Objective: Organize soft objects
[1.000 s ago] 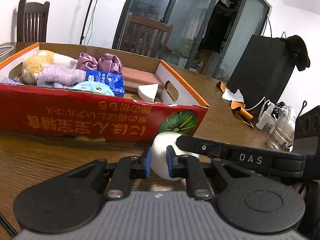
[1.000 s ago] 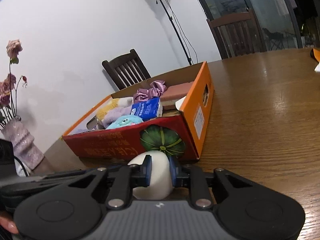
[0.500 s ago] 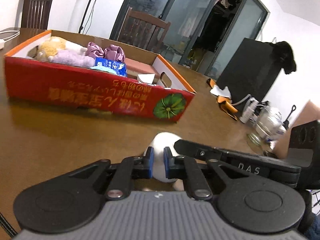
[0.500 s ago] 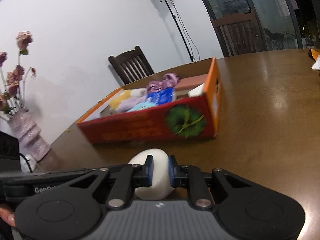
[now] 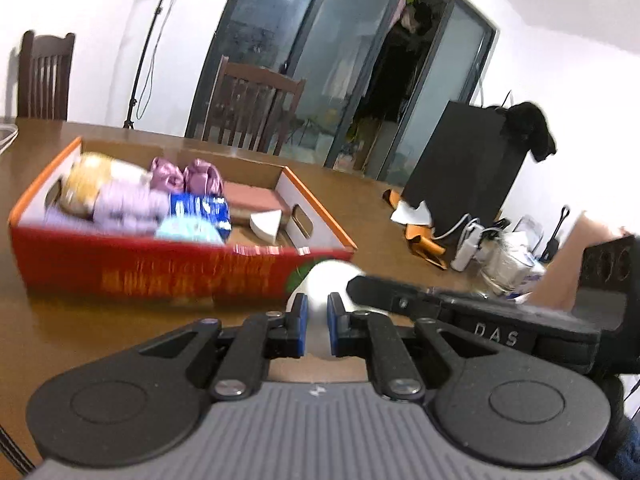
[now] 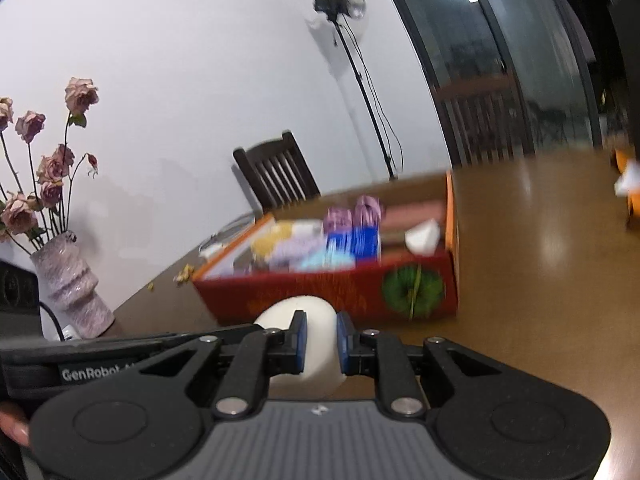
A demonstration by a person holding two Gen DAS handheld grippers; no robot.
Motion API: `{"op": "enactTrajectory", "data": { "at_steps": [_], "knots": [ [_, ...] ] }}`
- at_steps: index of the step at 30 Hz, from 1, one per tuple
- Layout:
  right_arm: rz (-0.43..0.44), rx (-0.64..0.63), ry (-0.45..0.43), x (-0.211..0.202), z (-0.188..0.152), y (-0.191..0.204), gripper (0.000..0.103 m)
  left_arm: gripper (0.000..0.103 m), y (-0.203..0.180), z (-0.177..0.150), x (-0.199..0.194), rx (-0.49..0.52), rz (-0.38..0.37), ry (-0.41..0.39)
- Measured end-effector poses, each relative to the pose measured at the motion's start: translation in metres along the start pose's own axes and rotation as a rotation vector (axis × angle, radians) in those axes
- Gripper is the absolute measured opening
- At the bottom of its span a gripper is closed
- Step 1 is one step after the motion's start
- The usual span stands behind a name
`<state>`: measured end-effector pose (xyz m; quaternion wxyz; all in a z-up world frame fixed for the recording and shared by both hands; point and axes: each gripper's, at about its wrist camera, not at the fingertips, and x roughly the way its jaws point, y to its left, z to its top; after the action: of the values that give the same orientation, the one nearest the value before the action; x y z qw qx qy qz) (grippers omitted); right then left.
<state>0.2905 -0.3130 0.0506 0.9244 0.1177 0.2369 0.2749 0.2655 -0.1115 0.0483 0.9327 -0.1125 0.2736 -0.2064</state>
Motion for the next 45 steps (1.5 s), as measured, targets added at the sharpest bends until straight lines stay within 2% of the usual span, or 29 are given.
{"op": "enactTrajectory", "data": {
  "at_steps": [3, 8, 12, 17, 22, 24, 26, 34, 36, 39, 40, 41, 42, 44, 45],
  "knots": [
    [-0.017, -0.039, -0.016, 0.02, 0.031, -0.007, 0.015, 0.011, 0.009, 0.032, 0.021, 0.01, -0.005, -0.024],
    [-0.023, -0.023, 0.025, 0.07, 0.071, -0.034, 0.015, 0.011, 0.033, 0.07, 0.071, 0.003, -0.002, 0.011],
    [-0.048, -0.002, 0.094, 0.114, 0.081, -0.054, 0.015, 0.011, 0.054, 0.079, 0.112, -0.016, 0.013, 0.076],
    [-0.077, -0.056, 0.162, 0.148, 0.074, -0.058, 0.016, 0.012, 0.073, 0.071, 0.137, -0.01, 0.008, 0.137],
    [-0.117, -0.103, 0.202, 0.158, 0.067, -0.056, 0.021, 0.022, 0.079, 0.066, 0.141, 0.004, -0.006, 0.147],
    [-0.116, -0.114, 0.2, 0.157, 0.067, -0.054, 0.033, 0.025, 0.081, 0.067, 0.139, 0.002, -0.013, 0.139],
    [-0.118, -0.122, 0.202, 0.157, 0.067, -0.053, 0.036, 0.03, 0.081, 0.07, 0.135, 0.002, -0.009, 0.125],
    [-0.137, -0.137, 0.146, 0.133, 0.083, -0.046, 0.038, 0.038, 0.083, 0.082, 0.1, 0.032, 0.07, 0.067],
    [-0.141, -0.154, 0.131, 0.123, 0.087, -0.038, 0.04, 0.043, 0.081, 0.084, 0.085, 0.057, 0.109, 0.039],
    [-0.147, -0.178, 0.105, 0.106, 0.093, -0.026, 0.047, 0.066, 0.078, 0.083, 0.058, 0.089, 0.171, -0.026],
    [-0.151, -0.185, 0.098, 0.101, 0.094, -0.022, 0.051, 0.077, 0.077, 0.082, 0.05, 0.097, 0.202, -0.05],
    [-0.158, -0.194, 0.089, 0.095, 0.095, -0.017, 0.057, 0.085, 0.076, 0.08, 0.04, 0.107, 0.241, -0.081],
    [-0.164, -0.203, 0.081, 0.09, 0.095, -0.013, 0.061, 0.088, 0.076, 0.078, 0.031, 0.115, 0.27, -0.108],
    [-0.18, -0.225, 0.069, 0.083, 0.093, -0.005, 0.079, 0.103, 0.077, 0.075, 0.015, 0.122, 0.319, -0.149],
    [-0.194, -0.249, 0.054, 0.079, 0.091, 0.001, 0.084, 0.103, 0.077, 0.071, 0.007, 0.127, 0.346, -0.177]
  ]
}}
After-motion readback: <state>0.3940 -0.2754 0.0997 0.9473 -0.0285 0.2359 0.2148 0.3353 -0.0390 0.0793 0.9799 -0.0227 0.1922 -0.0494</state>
